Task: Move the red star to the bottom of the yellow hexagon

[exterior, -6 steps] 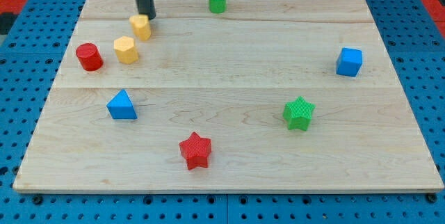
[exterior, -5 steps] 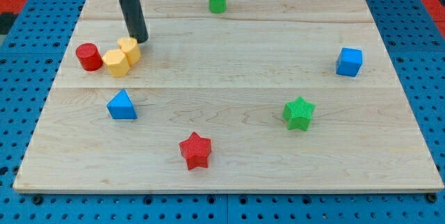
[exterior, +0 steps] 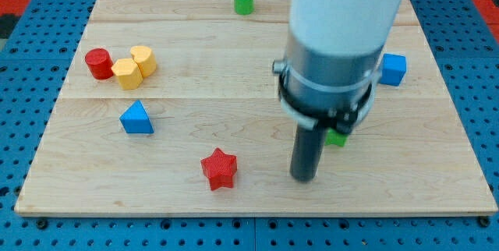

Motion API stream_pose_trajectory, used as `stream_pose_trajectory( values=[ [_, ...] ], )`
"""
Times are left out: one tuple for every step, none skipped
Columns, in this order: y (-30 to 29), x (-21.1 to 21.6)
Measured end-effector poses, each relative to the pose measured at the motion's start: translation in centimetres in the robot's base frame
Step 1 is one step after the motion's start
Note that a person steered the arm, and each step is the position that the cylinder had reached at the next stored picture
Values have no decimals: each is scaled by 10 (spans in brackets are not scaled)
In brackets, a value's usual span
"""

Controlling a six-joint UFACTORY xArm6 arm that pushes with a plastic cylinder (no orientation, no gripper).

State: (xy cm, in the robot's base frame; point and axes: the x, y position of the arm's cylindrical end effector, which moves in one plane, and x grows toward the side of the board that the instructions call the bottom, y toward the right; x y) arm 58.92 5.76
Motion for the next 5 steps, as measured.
stream_pose_trajectory(
  values=[
    [-20, 13],
    [-88, -15],
    [-91, -15],
    [-90, -15],
    [-103, -20]
  ],
)
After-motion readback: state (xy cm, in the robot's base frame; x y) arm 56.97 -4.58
